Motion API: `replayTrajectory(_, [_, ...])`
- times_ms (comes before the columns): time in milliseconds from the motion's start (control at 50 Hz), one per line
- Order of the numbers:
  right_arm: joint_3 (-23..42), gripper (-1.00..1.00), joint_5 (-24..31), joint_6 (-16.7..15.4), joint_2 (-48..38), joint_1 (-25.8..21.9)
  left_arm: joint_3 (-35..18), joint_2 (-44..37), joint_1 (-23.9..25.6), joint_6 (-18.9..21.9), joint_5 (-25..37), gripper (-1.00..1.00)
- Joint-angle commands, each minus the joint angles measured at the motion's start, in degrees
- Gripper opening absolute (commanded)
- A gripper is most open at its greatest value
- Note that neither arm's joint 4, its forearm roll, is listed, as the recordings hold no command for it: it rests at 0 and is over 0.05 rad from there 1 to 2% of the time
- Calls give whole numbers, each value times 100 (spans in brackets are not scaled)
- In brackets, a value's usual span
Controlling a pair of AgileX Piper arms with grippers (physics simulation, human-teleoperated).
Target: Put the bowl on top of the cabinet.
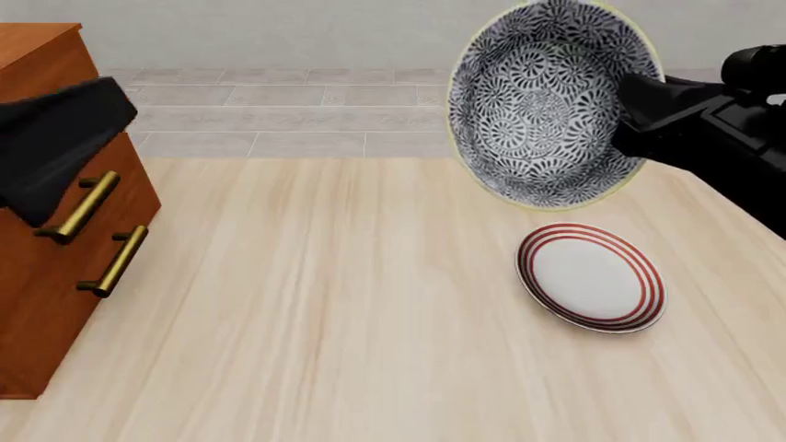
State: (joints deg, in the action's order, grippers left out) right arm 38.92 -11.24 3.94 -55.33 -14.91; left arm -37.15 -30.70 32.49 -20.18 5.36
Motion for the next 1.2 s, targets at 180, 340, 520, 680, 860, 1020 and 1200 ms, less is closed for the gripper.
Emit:
replayTrajectory(180, [29,-100,26,-10,68,-120,-666,-1275,903,-475,-159,100])
replayTrajectory(340, [22,-100,41,-41,105,-186,-831,-1535,812,-679,-235,100])
replayTrajectory(520, [16,-100,37,-35,126,-210,-1174,-1964,878,-717,-214,100])
replayTrajectory(680, [17,-100,45,-53,140,-246,-1177,-2125,936,-803,-350,100])
replayTrajectory(860, [2,-100,-19,-106,60,-304,-1127,-2459,1053,-843,-527,100])
replayTrajectory(1020, [21,-100,-31,-119,13,-365,-1267,-2728,1118,-744,-494,100])
replayTrajectory(1200, [-36,-100,-58,-110,0,-401,-1401,-2933,1067,-724,-532,100])
